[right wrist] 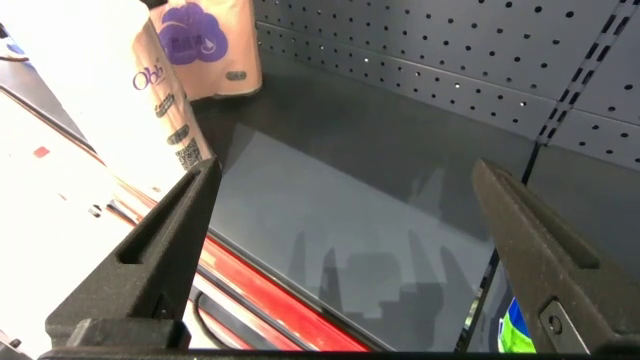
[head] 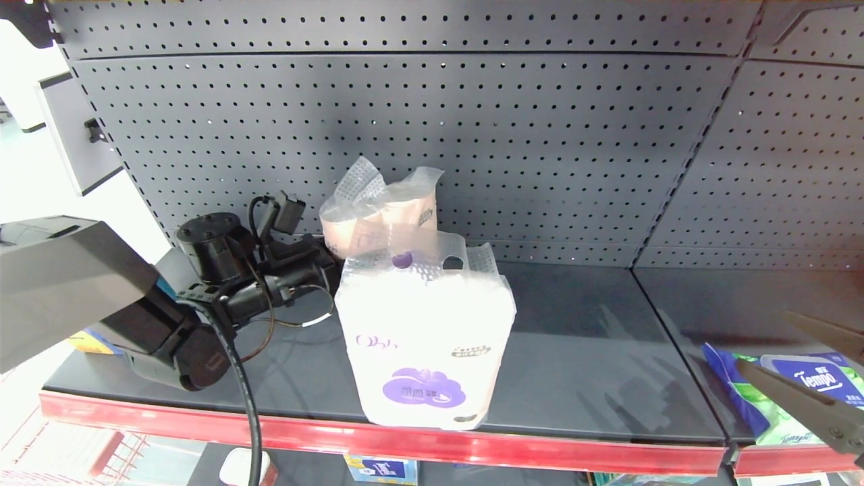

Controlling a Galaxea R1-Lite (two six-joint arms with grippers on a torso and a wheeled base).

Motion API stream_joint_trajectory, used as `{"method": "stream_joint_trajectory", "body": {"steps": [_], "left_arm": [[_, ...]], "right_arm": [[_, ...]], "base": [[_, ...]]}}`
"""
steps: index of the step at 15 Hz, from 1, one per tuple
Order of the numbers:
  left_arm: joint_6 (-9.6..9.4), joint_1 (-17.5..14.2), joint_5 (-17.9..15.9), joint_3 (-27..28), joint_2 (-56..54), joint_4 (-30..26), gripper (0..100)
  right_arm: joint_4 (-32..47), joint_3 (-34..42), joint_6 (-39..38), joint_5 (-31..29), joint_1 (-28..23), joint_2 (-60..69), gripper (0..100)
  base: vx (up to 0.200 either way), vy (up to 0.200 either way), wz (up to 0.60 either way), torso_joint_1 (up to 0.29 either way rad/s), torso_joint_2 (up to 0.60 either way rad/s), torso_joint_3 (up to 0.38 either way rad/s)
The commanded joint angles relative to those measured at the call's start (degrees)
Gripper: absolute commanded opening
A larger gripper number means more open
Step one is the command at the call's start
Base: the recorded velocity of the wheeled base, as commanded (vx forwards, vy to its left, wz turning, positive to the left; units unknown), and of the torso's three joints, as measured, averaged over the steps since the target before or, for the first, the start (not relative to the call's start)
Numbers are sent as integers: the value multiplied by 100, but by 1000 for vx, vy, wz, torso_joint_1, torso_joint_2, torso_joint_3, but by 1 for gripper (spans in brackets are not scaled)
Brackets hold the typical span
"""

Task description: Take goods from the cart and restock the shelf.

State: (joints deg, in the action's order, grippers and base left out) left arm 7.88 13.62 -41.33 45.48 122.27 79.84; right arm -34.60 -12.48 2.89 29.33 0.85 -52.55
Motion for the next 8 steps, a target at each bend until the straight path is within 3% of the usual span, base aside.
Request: {"method": "stream_joint_trajectory", "body": {"steps": [1, 7, 8], "left_arm": [[4, 53, 37, -22, -10, -21, 0], [-76, 53, 265, -92, -10, -56, 0], [-199, 53, 265, -163, -10, -47, 0]], "right_arm": [[-3, 9, 1, 2, 3, 8, 100], [-3, 18, 1, 11, 3, 26, 100], [-3, 18, 1, 11, 3, 26, 100]], "base": [[0, 0, 0, 0, 0, 0], [0, 0, 0, 0, 0, 0], [0, 0, 0, 0, 0, 0]]}}
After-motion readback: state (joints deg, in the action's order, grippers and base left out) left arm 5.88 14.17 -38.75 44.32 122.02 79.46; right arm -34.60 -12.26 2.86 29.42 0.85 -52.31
